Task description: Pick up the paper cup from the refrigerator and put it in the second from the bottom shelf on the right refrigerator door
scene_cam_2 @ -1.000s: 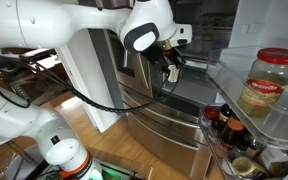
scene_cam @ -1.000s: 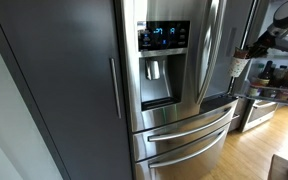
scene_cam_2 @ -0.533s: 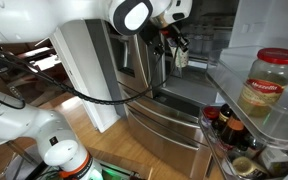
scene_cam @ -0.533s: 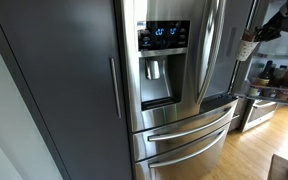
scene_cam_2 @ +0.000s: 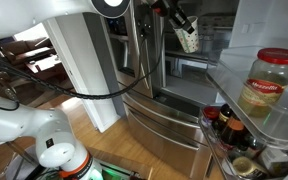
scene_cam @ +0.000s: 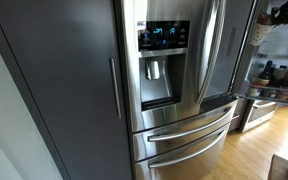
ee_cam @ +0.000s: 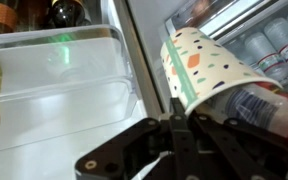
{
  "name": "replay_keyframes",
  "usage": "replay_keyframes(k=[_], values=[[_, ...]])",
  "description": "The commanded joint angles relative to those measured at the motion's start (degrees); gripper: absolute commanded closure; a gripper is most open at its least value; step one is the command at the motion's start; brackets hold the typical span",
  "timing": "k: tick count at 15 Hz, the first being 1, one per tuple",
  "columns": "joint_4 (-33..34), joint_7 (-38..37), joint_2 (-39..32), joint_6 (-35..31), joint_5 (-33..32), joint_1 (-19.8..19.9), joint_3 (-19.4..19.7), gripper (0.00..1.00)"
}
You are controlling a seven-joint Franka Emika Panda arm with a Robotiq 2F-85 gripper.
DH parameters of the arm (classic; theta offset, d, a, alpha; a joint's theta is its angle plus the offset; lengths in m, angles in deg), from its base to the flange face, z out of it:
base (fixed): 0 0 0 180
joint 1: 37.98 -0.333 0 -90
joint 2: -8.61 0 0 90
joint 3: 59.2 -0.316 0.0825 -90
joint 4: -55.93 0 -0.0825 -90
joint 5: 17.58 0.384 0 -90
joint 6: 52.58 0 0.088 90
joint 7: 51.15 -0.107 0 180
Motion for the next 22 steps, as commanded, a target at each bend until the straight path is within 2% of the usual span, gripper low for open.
replay_keyframes(k=[1,8,11,16,22], values=[[1.38,-5.83,0.56,-2.52,-3.30,4.46,-1.27,0.99],[3.86,-13.86,-2.83,-4.47,-7.59,14.09,-3.86,0.99],[5.07,-16.55,-4.46,-3.68,-8.57,16.58,-4.84,0.99],[5.92,-17.96,-7.37,-1.82,-7.70,16.45,-5.13,0.99],[10.24,-19.76,-12.38,1.15,-8.27,15.99,-4.09,0.99]])
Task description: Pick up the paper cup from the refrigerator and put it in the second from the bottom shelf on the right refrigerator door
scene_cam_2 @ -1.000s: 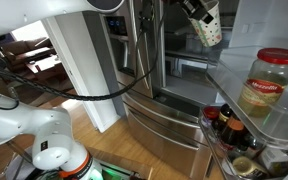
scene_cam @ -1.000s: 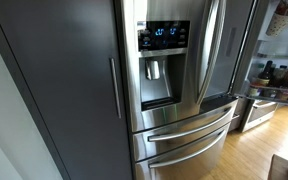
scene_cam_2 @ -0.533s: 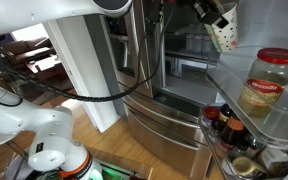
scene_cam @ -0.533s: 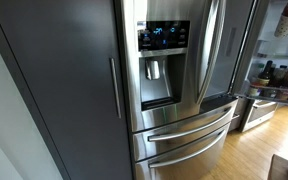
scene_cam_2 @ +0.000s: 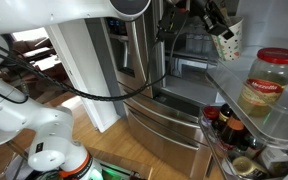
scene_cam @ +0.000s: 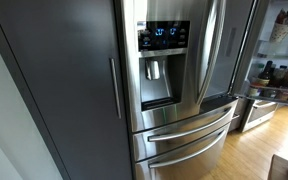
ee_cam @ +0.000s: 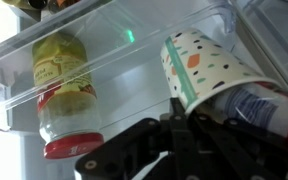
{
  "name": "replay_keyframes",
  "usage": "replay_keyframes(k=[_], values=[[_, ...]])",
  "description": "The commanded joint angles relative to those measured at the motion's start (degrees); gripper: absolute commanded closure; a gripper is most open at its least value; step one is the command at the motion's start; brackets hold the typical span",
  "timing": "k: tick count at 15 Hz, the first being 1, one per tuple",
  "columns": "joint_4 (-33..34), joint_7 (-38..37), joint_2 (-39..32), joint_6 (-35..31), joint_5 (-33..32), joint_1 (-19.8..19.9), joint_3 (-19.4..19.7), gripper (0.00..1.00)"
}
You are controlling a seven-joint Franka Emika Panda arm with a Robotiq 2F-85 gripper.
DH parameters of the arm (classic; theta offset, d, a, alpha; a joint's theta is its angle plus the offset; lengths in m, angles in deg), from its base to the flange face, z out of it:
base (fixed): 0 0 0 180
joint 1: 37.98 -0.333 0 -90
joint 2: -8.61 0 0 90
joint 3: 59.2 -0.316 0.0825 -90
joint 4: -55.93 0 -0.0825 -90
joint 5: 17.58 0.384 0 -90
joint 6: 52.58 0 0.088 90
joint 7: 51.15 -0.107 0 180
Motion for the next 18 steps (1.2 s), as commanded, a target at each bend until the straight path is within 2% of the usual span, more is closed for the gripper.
replay_keyframes(k=[1,8,9,10,11,12,18], values=[[4.67,-2.14,-3.68,4.11,-1.14,-0.20,0.74,0.99],[8.64,-1.71,-7.78,9.84,-0.58,-2.09,2.88,0.99],[9.12,-1.79,-8.21,10.42,-0.74,-2.32,3.10,0.96],[9.50,-1.77,-8.64,10.83,-0.97,-2.56,3.29,0.71],[9.71,-1.65,-8.91,10.98,-0.64,-2.88,3.56,0.71],[9.91,-1.50,-9.01,11.04,-0.43,-3.26,3.73,0.66],[10.68,0.28,-5.70,13.58,-0.01,-6.88,3.92,0.20]])
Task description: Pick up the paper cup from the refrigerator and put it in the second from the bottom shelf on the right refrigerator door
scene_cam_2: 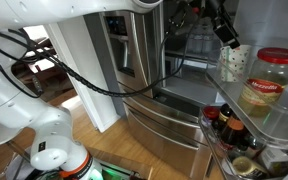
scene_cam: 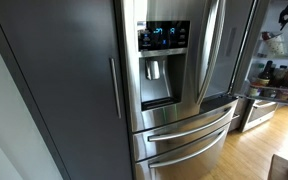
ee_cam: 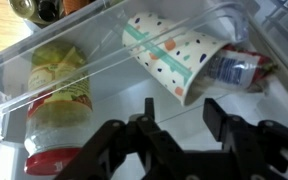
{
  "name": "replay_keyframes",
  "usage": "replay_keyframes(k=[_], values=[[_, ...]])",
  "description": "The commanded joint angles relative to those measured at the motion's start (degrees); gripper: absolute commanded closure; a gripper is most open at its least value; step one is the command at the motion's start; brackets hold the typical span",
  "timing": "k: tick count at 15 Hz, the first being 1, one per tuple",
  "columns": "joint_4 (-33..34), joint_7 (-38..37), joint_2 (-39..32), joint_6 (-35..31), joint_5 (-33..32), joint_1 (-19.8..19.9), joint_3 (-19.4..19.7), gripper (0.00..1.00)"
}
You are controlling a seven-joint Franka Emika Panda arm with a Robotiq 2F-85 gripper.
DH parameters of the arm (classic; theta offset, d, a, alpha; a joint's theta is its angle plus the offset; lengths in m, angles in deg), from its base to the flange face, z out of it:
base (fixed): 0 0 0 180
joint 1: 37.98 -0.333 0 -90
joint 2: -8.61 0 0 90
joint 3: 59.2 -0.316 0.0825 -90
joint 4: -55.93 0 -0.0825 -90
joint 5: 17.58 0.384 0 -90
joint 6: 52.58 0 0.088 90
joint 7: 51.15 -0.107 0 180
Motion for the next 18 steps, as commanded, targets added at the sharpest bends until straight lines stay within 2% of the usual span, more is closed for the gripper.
replay_keyframes(k=[1,3,4,11,18], values=[[0.86,-0.06,2.90,4.19,-0.44,-3.26,0.71,0.14],[0.45,-0.19,4.55,4.65,-0.95,-4.40,0.53,0.01],[0.33,-0.38,5.13,4.77,-1.07,-4.81,0.53,0.00],[-0.53,-0.14,7.20,5.08,-1.43,-6.30,0.72,0.00],[-3.16,7.44,2.96,-0.99,-2.81,-6.20,4.58,0.00]])
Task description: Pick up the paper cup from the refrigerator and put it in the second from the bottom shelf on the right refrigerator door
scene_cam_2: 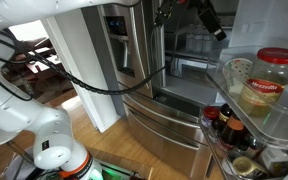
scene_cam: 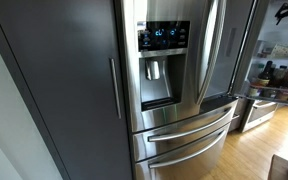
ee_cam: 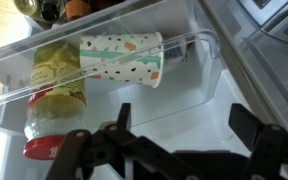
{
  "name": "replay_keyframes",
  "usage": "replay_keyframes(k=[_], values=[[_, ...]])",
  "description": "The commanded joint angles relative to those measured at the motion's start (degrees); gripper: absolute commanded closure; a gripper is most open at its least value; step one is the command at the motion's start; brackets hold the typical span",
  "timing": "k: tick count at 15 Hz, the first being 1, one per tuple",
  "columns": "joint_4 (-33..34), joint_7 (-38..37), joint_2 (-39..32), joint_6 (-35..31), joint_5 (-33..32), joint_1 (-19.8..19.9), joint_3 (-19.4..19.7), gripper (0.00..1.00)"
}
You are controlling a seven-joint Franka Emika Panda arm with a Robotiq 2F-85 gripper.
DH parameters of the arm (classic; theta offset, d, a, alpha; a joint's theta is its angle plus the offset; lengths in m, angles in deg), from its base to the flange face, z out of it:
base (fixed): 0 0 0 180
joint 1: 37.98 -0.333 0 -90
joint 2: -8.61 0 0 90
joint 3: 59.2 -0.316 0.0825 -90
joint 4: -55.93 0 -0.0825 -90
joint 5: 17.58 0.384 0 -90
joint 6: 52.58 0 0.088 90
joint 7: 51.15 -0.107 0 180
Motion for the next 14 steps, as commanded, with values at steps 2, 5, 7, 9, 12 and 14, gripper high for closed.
replay_keyframes(k=[2,5,7,9,12,14], values=[[-2.65,5.34,-2.60,-7.76,-1.74,-0.86,3.25,0.00],[-3.92,8.04,-4.28,-12.21,-1.77,-0.75,4.00,0.00],[-4.50,9.88,-5.16,-14.05,-1.06,-1.02,4.48,0.00],[-5.06,11.35,-5.78,-15.10,-0.63,-1.26,4.71,0.00],[-4.66,12.94,-6.83,-14.87,-0.47,-1.59,4.92,0.00],[-4.32,14.07,-7.24,-13.79,-0.13,-1.95,5.06,0.00]])
